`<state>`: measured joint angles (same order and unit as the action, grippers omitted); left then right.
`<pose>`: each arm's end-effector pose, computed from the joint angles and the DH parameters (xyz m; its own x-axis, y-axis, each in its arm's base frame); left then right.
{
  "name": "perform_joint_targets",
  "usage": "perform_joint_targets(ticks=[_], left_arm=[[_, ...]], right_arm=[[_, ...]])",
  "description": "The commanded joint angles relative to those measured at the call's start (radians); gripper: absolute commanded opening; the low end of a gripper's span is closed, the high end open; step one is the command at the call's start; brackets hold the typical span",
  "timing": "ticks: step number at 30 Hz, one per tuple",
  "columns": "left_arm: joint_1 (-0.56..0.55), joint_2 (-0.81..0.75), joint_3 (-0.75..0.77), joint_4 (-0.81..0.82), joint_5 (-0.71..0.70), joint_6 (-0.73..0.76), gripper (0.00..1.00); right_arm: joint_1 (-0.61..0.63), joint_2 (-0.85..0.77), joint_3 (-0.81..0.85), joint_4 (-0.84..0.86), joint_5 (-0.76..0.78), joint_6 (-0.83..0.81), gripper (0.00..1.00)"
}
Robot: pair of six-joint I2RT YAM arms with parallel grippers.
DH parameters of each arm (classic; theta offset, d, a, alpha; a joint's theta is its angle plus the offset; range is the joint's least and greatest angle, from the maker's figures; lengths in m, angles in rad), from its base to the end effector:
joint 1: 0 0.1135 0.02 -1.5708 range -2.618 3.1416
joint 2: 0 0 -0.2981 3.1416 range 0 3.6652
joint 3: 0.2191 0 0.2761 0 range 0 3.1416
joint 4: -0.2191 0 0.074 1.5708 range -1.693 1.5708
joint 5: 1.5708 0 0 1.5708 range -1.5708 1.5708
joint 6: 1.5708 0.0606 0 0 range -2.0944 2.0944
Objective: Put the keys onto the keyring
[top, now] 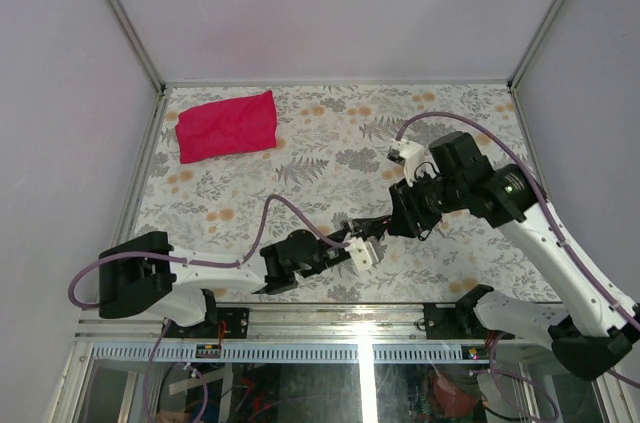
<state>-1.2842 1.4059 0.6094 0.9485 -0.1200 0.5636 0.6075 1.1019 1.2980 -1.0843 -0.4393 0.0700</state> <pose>0.1017 -0.3193 0.2772 0.5271 0.0878 -0.8453 0.7539 0.4108 0.5128 0.1653 0.1463 0.3908 -0.6871 -0.4006 -0.6062 -0.6905 0.6195 0.3733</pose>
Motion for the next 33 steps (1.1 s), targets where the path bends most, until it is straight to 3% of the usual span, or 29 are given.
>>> perform_joint_targets(ticks=[1, 6, 17, 26, 33], left_arm=[[-0.015, -0.031, 0.042, 0.101, -0.049, -0.068, 0.00], [-0.014, -0.050, 0.068, 0.052, -0.143, -0.121, 0.00], [-0.013, -0.078, 0.131, -0.083, -0.361, -0.139, 0.00], [-0.014, -0.100, 0.170, -0.174, -0.475, -0.165, 0.00], [-0.013, -0.110, 0.179, -0.196, -0.526, -0.131, 0.00]], right_arm=[[-0.004, -0.120, -0.013, 0.167, 0.077, 0.007, 0.51], [-0.003, -0.281, -0.120, 0.362, 0.144, 0.015, 0.55], [-0.003, -0.586, -0.470, 0.913, 0.242, 0.076, 0.53], [-0.003, -0.691, -0.664, 1.174, 0.229, 0.107, 0.46], [-0.003, -0.698, -0.702, 1.224, 0.233, 0.109, 0.43]])
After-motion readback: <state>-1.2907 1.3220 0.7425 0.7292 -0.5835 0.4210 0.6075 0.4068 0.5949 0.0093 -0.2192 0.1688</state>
